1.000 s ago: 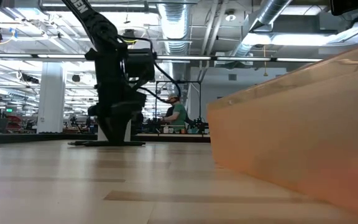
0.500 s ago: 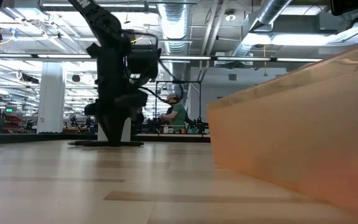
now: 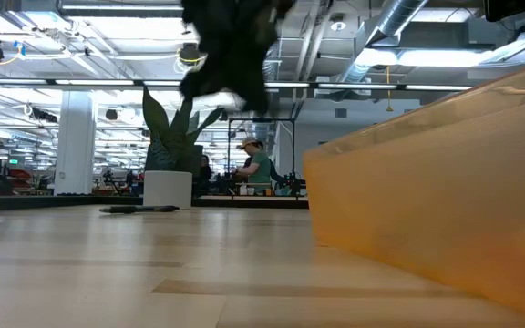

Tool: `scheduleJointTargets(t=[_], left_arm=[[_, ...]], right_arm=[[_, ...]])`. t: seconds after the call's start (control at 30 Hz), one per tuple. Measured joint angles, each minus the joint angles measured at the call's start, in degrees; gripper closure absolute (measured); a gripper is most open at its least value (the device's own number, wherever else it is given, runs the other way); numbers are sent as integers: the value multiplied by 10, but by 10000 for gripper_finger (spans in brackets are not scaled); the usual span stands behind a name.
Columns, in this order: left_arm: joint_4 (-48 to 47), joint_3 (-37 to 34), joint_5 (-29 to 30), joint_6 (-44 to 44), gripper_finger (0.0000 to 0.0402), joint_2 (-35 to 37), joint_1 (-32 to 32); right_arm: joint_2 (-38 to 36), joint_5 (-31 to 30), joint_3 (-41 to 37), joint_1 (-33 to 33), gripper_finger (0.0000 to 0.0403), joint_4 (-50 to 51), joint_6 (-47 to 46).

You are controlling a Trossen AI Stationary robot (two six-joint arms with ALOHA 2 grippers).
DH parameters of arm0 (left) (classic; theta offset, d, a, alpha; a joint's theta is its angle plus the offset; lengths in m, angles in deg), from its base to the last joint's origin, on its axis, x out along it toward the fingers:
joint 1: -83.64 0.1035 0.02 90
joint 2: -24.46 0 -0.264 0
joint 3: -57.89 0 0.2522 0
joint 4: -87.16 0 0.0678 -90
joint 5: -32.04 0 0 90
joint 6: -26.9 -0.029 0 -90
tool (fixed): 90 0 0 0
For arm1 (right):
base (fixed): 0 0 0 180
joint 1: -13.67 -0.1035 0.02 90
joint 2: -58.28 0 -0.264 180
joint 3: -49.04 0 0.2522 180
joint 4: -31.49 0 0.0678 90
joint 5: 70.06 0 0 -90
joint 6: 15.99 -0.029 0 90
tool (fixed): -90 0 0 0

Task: Sort pens & pencils
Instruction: Put the black pen into the orange bin

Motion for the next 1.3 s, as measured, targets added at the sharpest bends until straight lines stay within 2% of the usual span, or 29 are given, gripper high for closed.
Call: scheduleJointTargets(t=[0.3,0.47,0.67,0.8,1.0,1.07,1.3], left_arm=[[53,147,106,34,383,2,-116],[141,163,186,36,381,2,-160],[183,165,247,36,382,-16,-186],[226,165,242,26,380,-45,-198],[226,163,223,41,379,-102,-204],[258,164,208,47,378,-132,-203],[286,163,167,63,378,-208,-188]], right_arm=[[0,0,0,0,182,0,16],[0,0,0,0,182,0,18],[0,0,0,0,182,0,15],[0,0,0,0,182,-1,11],[6,-1,0,4,182,2,-11],[12,-1,1,4,182,2,-14],[43,-1,1,4,182,-1,-35]])
